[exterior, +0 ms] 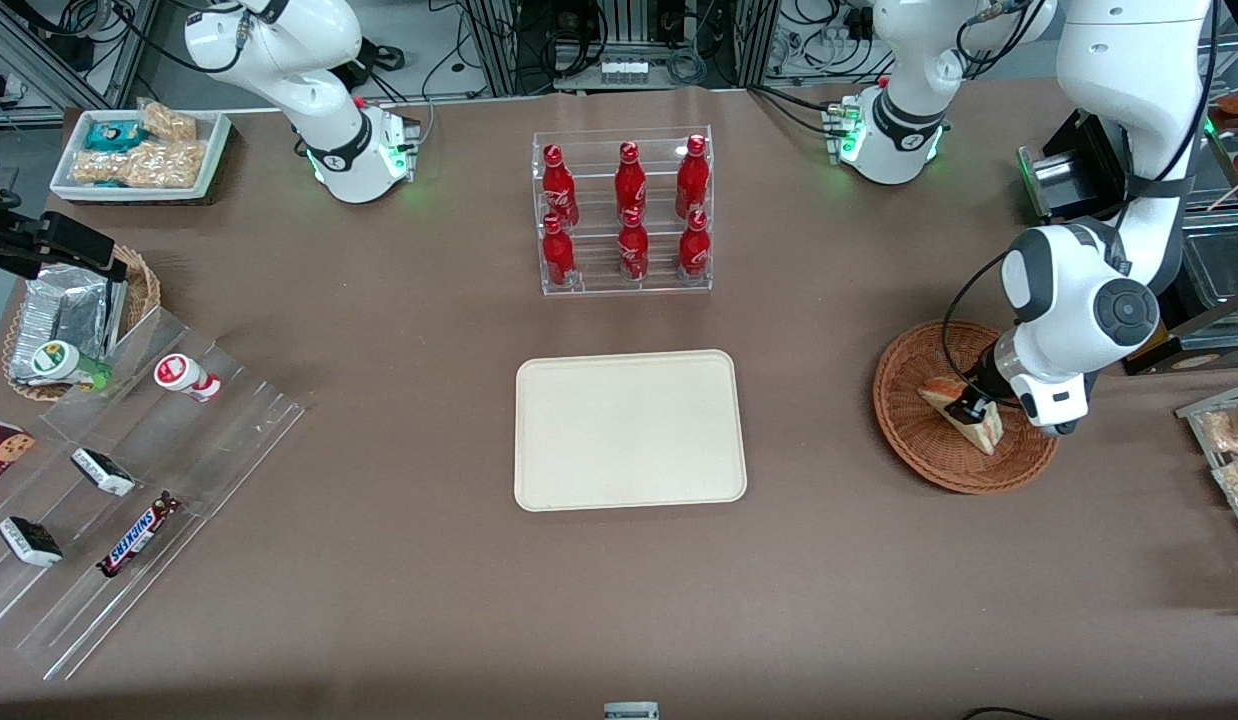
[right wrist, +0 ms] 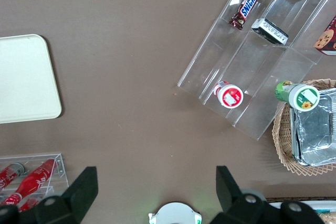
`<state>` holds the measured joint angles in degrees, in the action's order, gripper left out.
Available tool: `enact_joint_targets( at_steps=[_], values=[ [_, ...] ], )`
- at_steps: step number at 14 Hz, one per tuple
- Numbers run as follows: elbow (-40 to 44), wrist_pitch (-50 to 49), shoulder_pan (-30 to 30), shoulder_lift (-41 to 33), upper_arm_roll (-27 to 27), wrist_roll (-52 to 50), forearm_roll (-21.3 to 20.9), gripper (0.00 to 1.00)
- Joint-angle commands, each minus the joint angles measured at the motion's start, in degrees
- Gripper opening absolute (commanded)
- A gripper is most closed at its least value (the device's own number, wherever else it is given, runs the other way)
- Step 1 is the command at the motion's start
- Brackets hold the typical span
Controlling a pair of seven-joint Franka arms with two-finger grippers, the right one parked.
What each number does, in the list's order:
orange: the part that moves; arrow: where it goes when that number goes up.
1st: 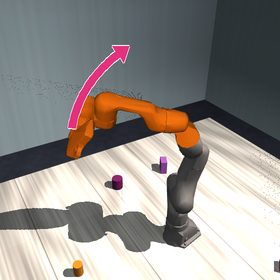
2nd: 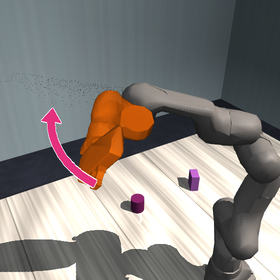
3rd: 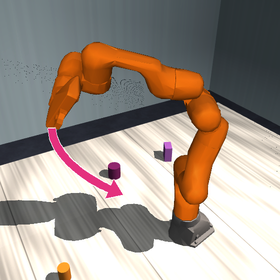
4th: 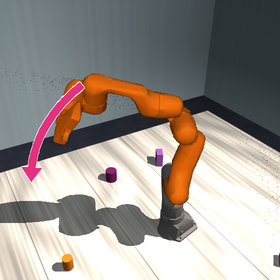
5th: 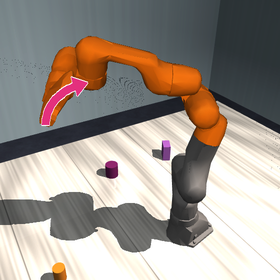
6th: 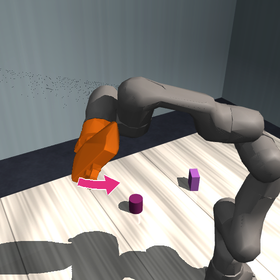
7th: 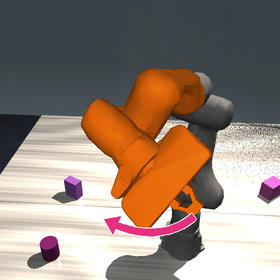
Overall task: Place sandwich from basket to tray
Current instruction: 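Lift the sandwich and carry it with the left gripper over the tray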
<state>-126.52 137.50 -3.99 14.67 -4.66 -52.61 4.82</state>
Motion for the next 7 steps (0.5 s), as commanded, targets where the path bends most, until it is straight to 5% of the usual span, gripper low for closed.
enact_joint_targets(
  at_steps=[1, 4, 7],
  values=[
    [4.93, -7.02, -1.1, -2.01, 0.52, -0.39, 0.9, 0.09],
    [17.93, -21.36, -6.53, -0.09, 1.41, -0.74, 0.98, 0.09],
    [26.82, -24.12, -15.31, 5.0, 1.41, -0.22, 1.16, 0.09]
  ],
)
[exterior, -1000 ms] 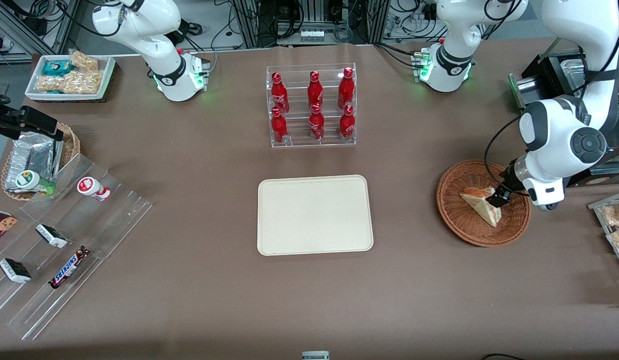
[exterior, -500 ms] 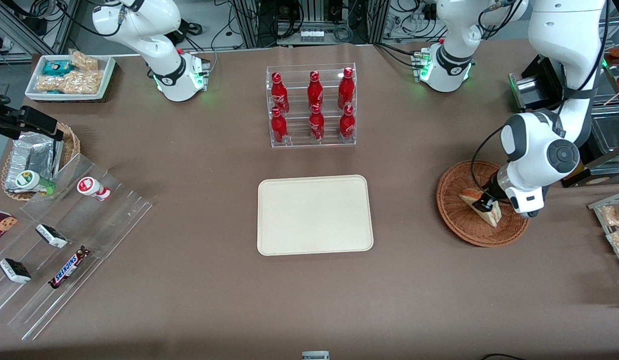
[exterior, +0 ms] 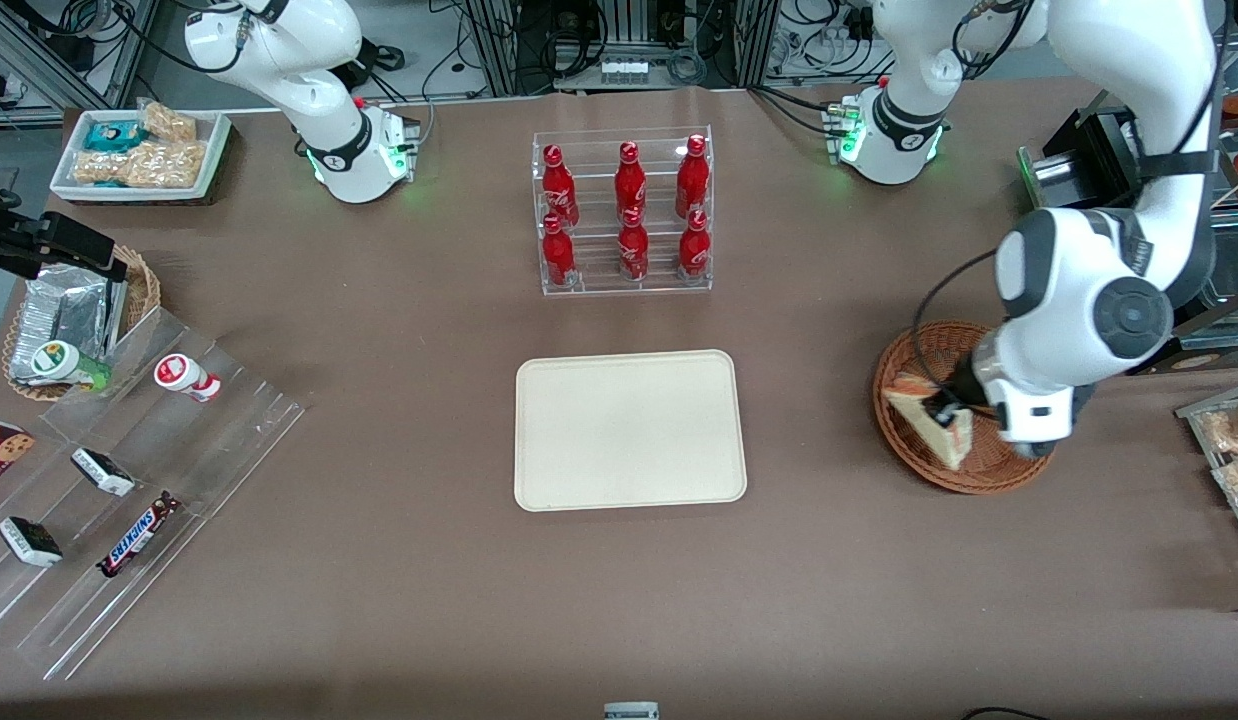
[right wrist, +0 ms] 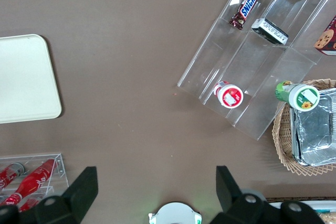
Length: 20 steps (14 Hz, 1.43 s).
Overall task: Place sandwich from basket to tray
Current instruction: 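Lift the sandwich and carry it with the left gripper over the tray, then lower the sandwich onto the tray and open the left gripper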
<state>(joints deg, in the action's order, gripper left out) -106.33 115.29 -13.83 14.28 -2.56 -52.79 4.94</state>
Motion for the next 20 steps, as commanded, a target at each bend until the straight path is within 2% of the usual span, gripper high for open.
enact_joint_targets(
  at_steps=[1, 3, 7, 14, 17, 18, 19, 20],
  values=[
    [7.27, -1.65, -8.03, 6.71, -0.6, 0.32, 1.04, 0.09],
    [10.24, -0.86, -14.7, 10.75, -0.6, 1.02, 0.86, 0.09],
    [21.06, -0.68, -22.63, 19.72, 0.27, 5.24, 1.04, 0.13],
    [23.1, 13.73, -26.16, 25.62, 3.97, 4.28, 0.95, 0.12],
    [23.27, 16.02, -28.27, 27.55, 3.79, -2.46, 0.16, 0.15],
    [23.18, 16.02, -28.27, 27.82, 3.88, -2.84, 0.16, 0.17],
    [23.18, 16.02, -28.27, 27.82, 3.79, -2.75, 0.16, 0.25],
    [23.18, 16.02, -28.27, 27.73, 3.88, -2.75, 0.25, 0.49]
  ],
)
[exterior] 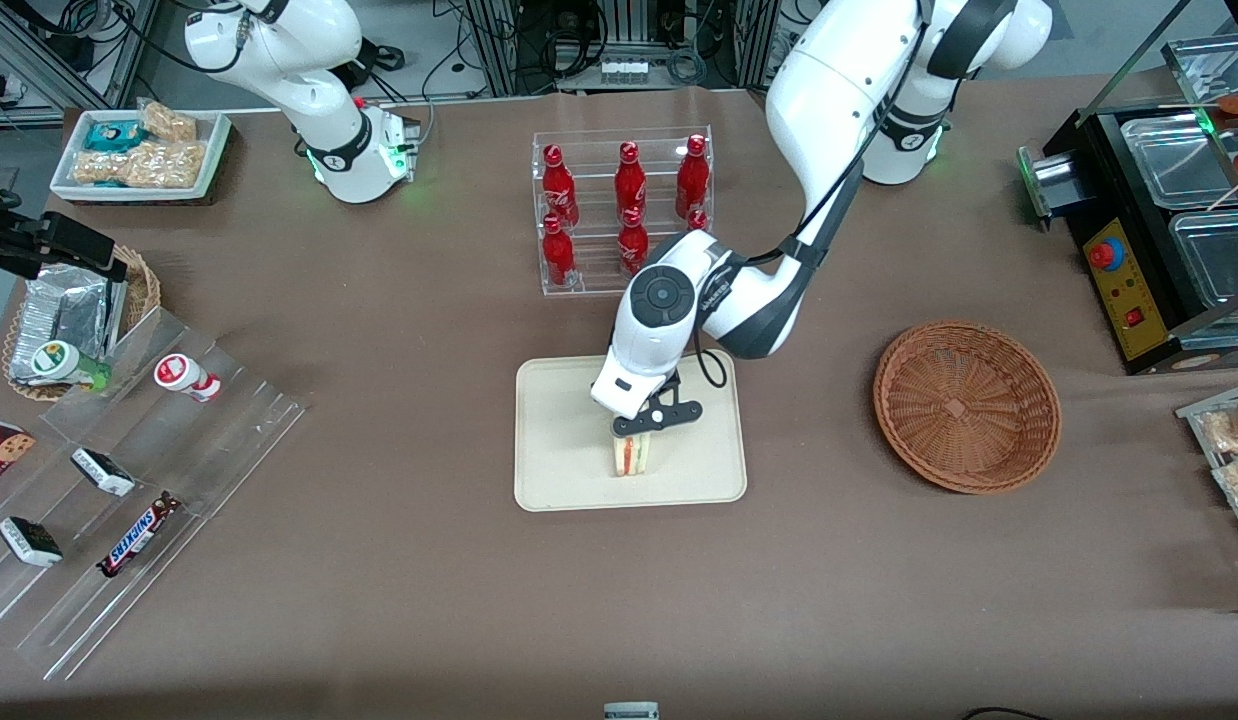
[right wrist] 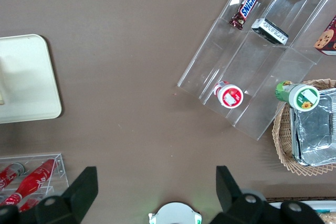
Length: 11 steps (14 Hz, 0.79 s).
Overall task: Place sandwich from basket to tray
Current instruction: 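Lower the sandwich onto the tray and open the left gripper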
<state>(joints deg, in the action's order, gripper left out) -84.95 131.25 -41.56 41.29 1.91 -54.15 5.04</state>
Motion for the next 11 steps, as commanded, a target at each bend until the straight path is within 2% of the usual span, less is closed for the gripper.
enact_joint_targets(
  at_steps=[1, 2, 4, 6, 8, 11],
  values=[
    [1.89, 0.05, -0.54, 0.63, -0.68, -1.39, 0.14, 0.8],
    [1.89, 0.05, -0.54, 0.29, -0.68, -1.48, -0.03, 1.0],
    [2.07, -0.12, -0.46, -2.25, -0.85, -2.1, -3.79, 1.0],
    [1.45, -2.56, 0.24, -6.55, -1.29, -2.01, -4.43, 1.0],
    [1.28, -8.18, 5.05, -10.86, -1.56, -0.09, -4.51, 1.0],
    [-2.14, -18.45, 11.03, -16.66, -1.64, 11.48, -4.07, 1.0]
  ],
)
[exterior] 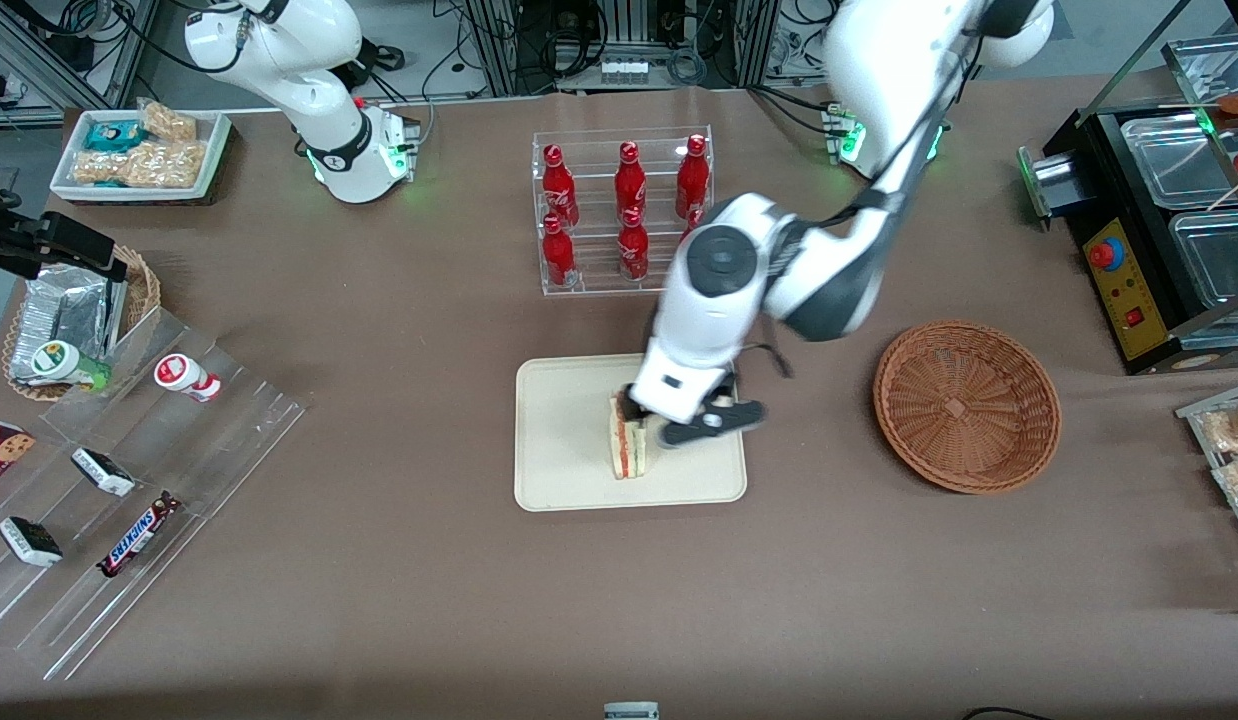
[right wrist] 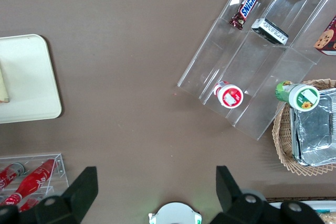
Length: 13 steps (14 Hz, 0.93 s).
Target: Place sandwich from basket to tray
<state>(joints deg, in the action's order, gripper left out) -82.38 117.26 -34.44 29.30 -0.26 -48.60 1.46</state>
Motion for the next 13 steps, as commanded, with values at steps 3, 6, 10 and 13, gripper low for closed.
enact_joint_targets(
  at_steps=[3, 6, 10, 13],
  values=[
    [-9.63, -12.91, 11.04, -10.64, 0.44, 23.41, -1.02, 1.0],
    [-10.43, -20.11, 20.26, -16.01, 0.53, 38.71, -1.02, 1.0],
    [-10.08, -24.09, 29.24, -21.73, 0.44, 51.5, -0.49, 1.0],
    [-9.82, -24.18, 31.28, -25.42, 0.26, 51.5, -0.58, 1.0]
  ],
)
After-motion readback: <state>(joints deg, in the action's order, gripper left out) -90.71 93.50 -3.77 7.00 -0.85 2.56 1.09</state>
